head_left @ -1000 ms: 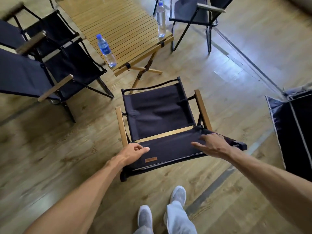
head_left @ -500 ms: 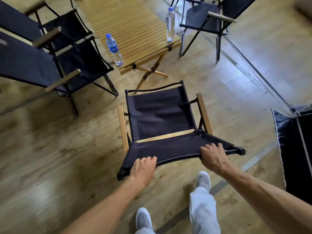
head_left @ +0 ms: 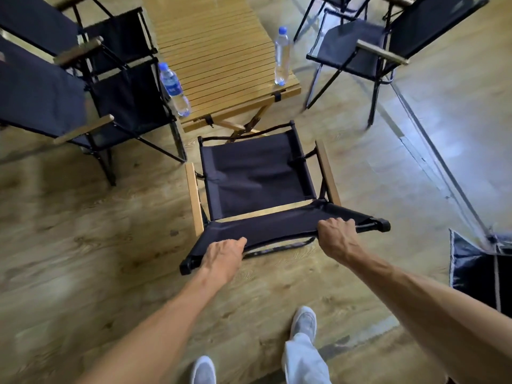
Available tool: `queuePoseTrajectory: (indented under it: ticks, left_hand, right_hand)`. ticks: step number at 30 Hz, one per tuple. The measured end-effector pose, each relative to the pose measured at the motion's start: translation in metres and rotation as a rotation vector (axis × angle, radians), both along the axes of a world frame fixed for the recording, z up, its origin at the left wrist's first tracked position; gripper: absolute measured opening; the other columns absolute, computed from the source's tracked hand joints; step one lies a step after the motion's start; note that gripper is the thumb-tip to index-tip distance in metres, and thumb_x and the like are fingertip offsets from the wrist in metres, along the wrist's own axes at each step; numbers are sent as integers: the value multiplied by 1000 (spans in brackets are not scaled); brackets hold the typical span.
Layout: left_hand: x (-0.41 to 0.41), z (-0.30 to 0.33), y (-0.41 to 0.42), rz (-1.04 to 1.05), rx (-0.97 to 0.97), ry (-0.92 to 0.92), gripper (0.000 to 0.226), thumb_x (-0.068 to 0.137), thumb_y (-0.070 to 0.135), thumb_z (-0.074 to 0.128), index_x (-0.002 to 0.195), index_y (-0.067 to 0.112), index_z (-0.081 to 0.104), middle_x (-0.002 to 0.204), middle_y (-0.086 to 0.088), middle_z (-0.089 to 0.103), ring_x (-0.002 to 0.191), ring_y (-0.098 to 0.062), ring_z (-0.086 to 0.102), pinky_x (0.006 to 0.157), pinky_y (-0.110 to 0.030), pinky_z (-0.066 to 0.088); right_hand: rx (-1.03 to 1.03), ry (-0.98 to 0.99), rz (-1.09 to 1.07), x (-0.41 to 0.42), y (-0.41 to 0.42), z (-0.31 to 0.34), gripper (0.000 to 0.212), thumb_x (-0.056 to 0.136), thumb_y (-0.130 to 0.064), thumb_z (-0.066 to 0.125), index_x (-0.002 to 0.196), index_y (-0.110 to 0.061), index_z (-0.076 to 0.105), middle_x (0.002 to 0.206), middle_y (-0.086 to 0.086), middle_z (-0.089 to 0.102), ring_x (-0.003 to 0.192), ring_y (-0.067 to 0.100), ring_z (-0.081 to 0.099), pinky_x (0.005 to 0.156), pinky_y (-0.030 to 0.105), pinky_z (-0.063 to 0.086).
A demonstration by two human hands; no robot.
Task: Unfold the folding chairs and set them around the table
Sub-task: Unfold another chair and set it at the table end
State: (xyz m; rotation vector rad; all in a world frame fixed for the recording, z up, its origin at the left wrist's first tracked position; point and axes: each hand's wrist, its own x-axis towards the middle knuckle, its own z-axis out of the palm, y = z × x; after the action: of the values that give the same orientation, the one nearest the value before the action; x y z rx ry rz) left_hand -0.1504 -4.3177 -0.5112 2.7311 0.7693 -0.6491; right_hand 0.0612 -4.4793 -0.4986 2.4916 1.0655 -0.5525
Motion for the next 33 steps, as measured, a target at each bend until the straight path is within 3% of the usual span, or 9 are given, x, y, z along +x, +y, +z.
queuePoseTrajectory:
  ticks: [11,22,27,33]
  left_hand:
    - [46,-1,22,104,-108,92,28,100,17,50,129,17,50,118,-14,65,106,-38,63,83,-47,51]
    - [60,16,18,105,-177,104,29,104,24,46,130,10,51,118,-19,64,107,-40,61,83,-48,50]
    - [82,17,11,118,-200,29,21,104,17,48,123,10,53,111,-17,66,97,-36,64,72,-43,46]
    - [88,15,5,144,-224,9,27,104,24,47,127,11,53,115,-17,66,102,-37,63,79,-46,49]
  right_hand:
    - [-13,-13,73,54,34,-6,28,92,-9,46,105,-24,67,107,1,70,103,25,63,93,45,39]
    - [-30,-27,40,63,34,-4,31,94,-9,44,111,-22,66,111,3,68,105,27,61,98,50,40]
    - [-19,-113,10,88,32,-2,26,94,-11,45,97,-21,69,91,2,67,87,25,60,92,48,40]
    - [-62,-112,28,97,31,-4,20,93,-15,48,90,-22,67,71,-2,49,71,23,47,83,45,36]
